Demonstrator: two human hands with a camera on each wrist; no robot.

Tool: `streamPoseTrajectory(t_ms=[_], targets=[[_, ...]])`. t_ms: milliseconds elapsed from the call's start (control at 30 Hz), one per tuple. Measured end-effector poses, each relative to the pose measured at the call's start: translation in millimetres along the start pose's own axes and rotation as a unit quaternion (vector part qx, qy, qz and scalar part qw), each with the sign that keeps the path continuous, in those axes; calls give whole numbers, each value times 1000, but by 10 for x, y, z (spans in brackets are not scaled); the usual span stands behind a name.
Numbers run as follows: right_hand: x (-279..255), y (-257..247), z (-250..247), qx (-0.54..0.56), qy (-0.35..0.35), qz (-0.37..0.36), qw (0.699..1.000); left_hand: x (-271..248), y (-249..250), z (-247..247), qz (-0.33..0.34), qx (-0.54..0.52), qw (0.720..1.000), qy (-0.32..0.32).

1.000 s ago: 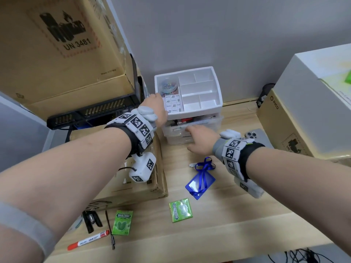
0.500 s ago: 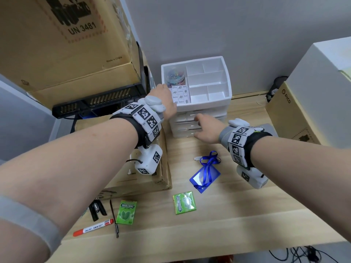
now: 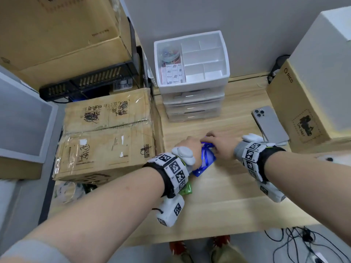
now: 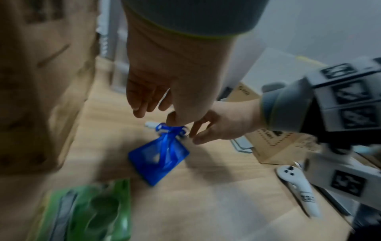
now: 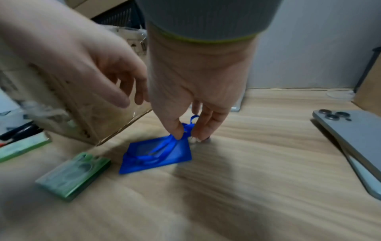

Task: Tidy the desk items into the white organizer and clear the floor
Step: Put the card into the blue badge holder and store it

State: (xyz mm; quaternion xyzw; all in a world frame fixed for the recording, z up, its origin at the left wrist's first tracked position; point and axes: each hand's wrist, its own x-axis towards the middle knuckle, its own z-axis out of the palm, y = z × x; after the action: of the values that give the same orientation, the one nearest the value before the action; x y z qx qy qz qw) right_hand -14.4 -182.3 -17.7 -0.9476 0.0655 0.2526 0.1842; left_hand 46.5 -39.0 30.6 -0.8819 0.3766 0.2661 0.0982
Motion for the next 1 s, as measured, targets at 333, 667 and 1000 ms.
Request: streamPoseTrajectory(t_ms=[333, 667, 1000], targets=[[-116, 34, 643, -41, 14, 32, 999, 53, -14, 955, -45, -1, 999, 3], [-136, 30, 673, -3, 16, 82, 996, -4, 27, 967, 42, 40, 998, -30], [-540, -243, -372, 14, 87, 8, 996, -302, -166, 203, 99, 20, 995, -7]])
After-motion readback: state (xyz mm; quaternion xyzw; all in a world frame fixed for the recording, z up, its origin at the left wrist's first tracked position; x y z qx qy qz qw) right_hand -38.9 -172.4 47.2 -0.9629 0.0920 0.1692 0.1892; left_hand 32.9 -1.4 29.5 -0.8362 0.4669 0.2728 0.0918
